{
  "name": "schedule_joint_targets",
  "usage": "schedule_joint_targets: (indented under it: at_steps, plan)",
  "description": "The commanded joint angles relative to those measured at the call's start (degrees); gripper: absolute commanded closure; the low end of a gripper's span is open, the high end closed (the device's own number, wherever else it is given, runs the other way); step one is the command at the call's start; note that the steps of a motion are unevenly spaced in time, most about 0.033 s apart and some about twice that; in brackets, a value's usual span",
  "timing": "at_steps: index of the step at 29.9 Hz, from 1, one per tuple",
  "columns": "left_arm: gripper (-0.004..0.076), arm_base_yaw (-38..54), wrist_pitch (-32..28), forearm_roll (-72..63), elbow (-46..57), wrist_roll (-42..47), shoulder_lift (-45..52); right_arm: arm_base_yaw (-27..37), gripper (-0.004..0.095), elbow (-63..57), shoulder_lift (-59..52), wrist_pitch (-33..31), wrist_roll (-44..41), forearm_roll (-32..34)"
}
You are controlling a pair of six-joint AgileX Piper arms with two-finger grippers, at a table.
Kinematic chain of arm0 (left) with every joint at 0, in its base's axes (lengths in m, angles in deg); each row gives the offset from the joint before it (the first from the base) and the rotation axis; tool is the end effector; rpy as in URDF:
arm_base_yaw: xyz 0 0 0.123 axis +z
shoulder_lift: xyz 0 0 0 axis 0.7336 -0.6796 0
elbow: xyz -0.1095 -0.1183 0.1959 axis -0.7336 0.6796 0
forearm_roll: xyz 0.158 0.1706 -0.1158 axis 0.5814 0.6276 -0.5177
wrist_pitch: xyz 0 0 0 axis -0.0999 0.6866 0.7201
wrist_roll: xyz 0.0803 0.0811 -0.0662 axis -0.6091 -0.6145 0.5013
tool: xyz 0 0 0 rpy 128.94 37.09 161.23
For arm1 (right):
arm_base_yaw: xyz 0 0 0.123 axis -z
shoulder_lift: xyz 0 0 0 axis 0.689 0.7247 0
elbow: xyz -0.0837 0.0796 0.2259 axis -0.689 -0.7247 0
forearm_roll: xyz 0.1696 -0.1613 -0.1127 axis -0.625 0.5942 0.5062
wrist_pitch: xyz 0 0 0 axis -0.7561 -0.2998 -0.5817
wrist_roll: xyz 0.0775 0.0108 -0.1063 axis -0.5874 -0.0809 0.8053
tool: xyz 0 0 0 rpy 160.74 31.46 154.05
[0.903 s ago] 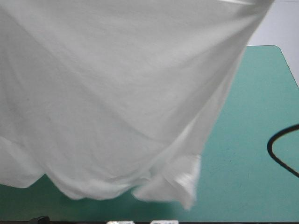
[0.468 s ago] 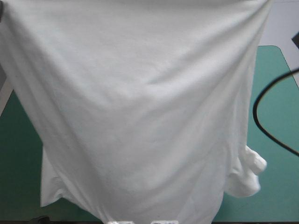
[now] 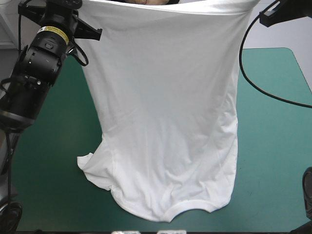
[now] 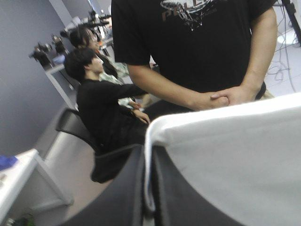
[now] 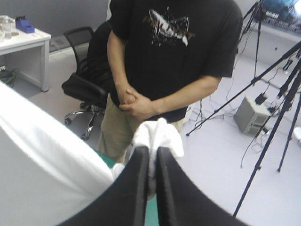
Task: Fold the cloth
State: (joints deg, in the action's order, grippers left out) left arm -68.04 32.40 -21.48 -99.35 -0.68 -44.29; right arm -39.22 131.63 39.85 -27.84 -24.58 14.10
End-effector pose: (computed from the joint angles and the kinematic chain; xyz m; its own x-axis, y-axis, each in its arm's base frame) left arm 0.3648 -0.0971 0.4966 0.0001 0.3842 -0.9233 0.0680 0.9211 0.3833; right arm 0.2820 0.0381 0.5923 -0.0212 -0.2467 -0.9689 -0.3979 0.8911 -0.2182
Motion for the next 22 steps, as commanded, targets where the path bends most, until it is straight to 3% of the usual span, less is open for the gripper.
schedule_joint_targets:
  at_steps: [1, 6, 16, 22]
  plan:
    - [0.0737, 7.66, -12.76, -12.51, -0.01, -1.12, -0.07, 0.05, 0.0908, -5.34, 1.86, 6.82, 0.59, 0.35]
    - [0.0737, 11.24, -17.63, -20.43, -0.01, -5.57, -8.52, 0.05, 0.0908, -13.13, 10.73, 13.22, 1.14, -2.75]
    - [0.0738, 11.00, -27.09, -22.39, -0.01, -5.34, -24.31, 0.05, 0.0905, -12.65, 30.86, 21.29, 6.18, -10.73]
    - [0.0736, 11.00, -26.09, -25.41, -0.01, -5.23, -28.93, 0.05, 0.0769, -12.65, 36.53, 21.47, 7.33, -11.83]
